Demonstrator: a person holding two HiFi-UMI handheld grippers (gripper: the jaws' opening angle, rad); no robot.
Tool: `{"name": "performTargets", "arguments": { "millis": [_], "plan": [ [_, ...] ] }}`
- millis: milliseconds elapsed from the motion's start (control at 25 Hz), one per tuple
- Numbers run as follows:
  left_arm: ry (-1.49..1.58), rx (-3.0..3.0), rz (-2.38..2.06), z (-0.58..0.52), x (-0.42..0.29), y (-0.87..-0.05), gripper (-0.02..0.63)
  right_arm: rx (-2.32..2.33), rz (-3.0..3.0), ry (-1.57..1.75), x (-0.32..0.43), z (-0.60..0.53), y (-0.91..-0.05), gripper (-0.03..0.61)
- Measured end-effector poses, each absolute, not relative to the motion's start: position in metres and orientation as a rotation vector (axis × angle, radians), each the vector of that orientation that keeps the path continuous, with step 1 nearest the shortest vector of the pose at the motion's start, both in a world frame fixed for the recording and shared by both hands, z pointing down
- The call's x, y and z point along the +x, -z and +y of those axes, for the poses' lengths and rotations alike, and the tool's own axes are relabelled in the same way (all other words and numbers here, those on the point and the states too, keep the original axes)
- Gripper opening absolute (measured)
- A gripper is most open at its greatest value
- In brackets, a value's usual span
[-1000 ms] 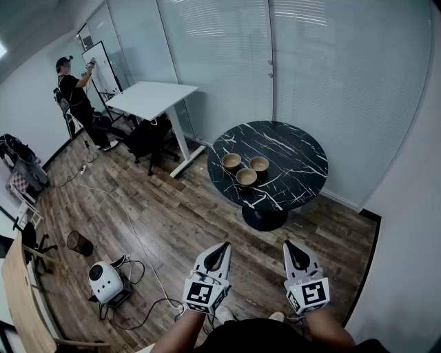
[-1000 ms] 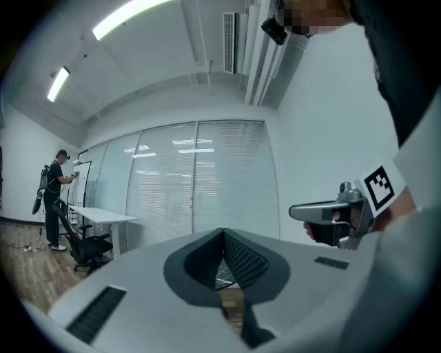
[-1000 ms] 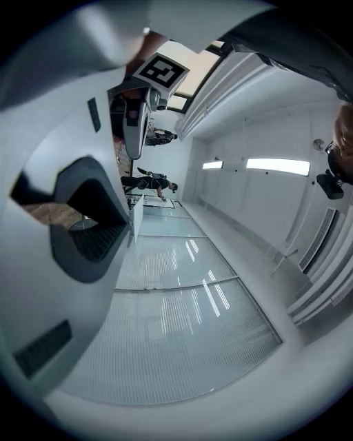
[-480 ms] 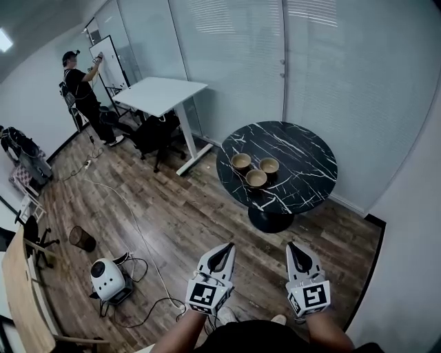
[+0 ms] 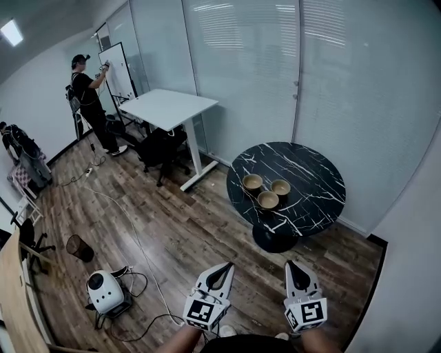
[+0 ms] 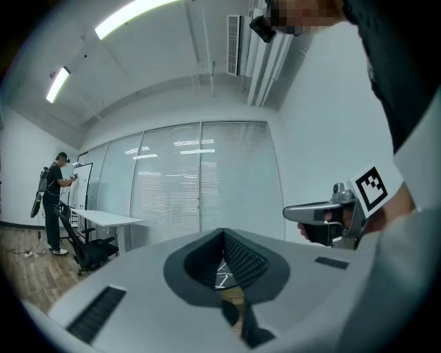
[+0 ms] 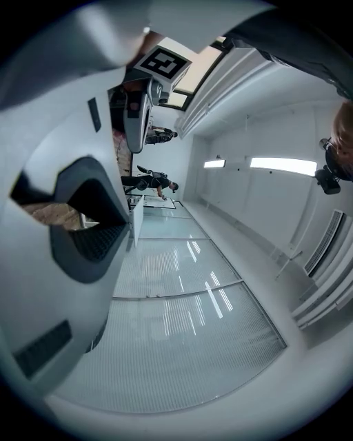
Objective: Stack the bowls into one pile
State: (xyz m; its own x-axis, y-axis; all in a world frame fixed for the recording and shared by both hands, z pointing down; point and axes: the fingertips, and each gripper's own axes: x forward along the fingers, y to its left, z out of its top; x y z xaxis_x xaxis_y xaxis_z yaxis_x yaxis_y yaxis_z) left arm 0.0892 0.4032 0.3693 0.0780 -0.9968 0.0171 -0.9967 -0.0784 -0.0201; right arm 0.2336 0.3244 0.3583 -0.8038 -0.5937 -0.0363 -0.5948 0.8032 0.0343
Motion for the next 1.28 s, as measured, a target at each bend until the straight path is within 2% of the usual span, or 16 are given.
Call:
{"name": "performTargets", "arguments": {
  "millis": [520,1280],
  "plan": [
    [-0.017,-2.373,2.148,0.387,0.047,-0.391,0.014,-0.998,3.003,-0.019,0.192,0.327,-0.378,0.008],
    [0.064,-2.323,2.158,0.215,0.000,-0.388,0.012,-1.001,2.981,-0.028,0.155,0.139,-0.371,0.008]
  ]
}}
